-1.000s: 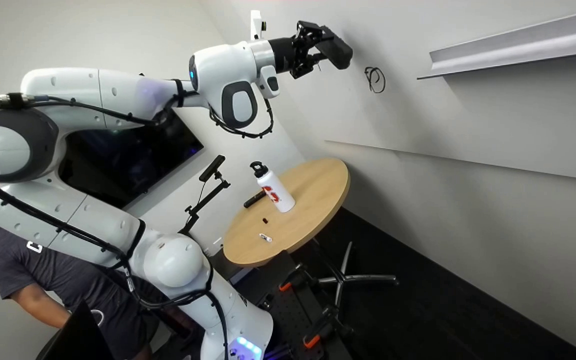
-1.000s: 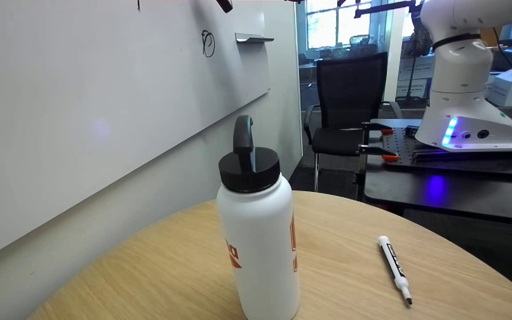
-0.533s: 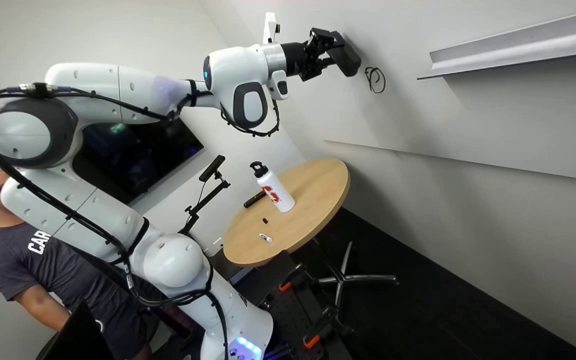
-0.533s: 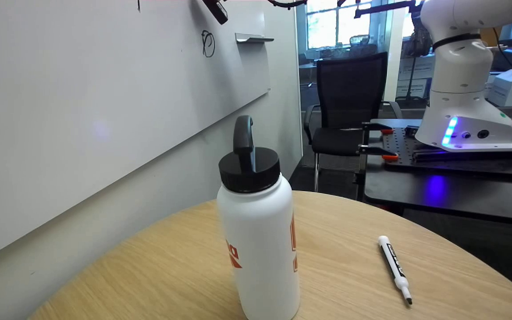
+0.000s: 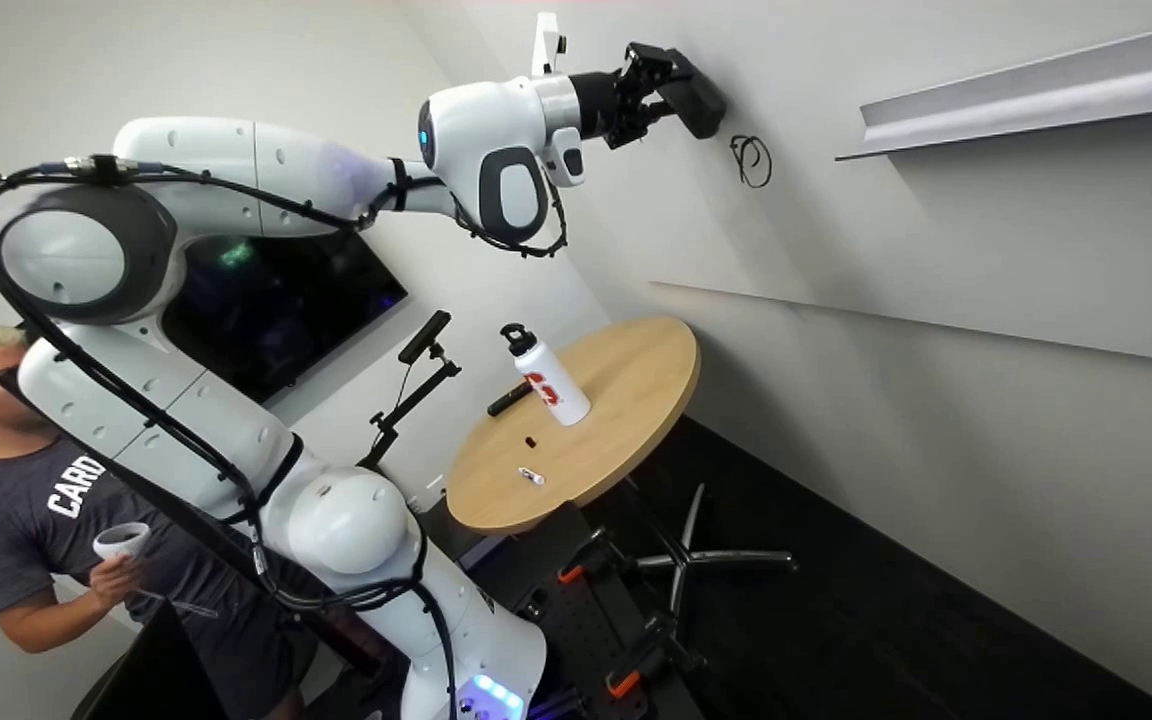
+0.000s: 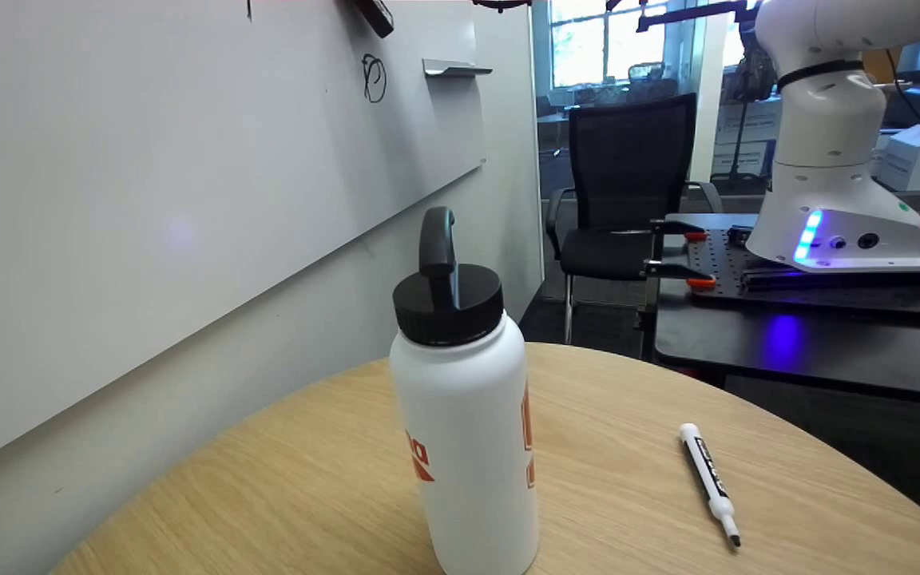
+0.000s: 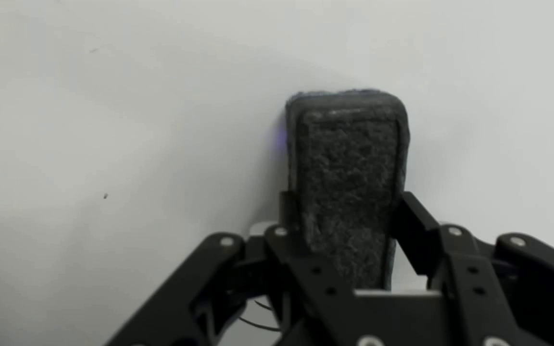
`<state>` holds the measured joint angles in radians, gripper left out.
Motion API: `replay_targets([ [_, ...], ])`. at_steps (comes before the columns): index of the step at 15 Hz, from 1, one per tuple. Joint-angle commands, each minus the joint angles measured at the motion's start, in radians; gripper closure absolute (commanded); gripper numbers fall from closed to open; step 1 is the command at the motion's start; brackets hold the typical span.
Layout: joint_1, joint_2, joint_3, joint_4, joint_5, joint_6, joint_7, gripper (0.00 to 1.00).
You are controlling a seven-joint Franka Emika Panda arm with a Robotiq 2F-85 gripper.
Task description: Use the duster to erase the writings on the white board
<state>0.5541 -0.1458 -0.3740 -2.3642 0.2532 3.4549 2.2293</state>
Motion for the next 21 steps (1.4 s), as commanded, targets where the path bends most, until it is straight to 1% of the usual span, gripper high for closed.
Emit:
replay_targets([
  [1,0.004,0.0,0.0,0.001,-0.001,0.0,0.0,0.47],
  [2,0.006,0.0,0.0,0.002,-0.001,0.0,0.0,0.47],
  [3,0.006,0.0,0.0,0.002,-0.001,0.0,0.0,0.72],
  [6,-0.008,0.037,-0.021,0.029,-0.01,0.0,0.007,0.72],
  [9,0.01,0.056,-0.053,0.04,-0.033,0.0,0.041,0.72],
  [14,0.018,0.115,-0.094,0.055,-0.06,0.0,0.07,0.72],
  [17,0.035,0.137,-0.111,0.049,-0.082,0.0,0.111,0.72],
  [21,0.053,0.182,-0.117,0.051,-0.094,0.0,0.166,0.72],
])
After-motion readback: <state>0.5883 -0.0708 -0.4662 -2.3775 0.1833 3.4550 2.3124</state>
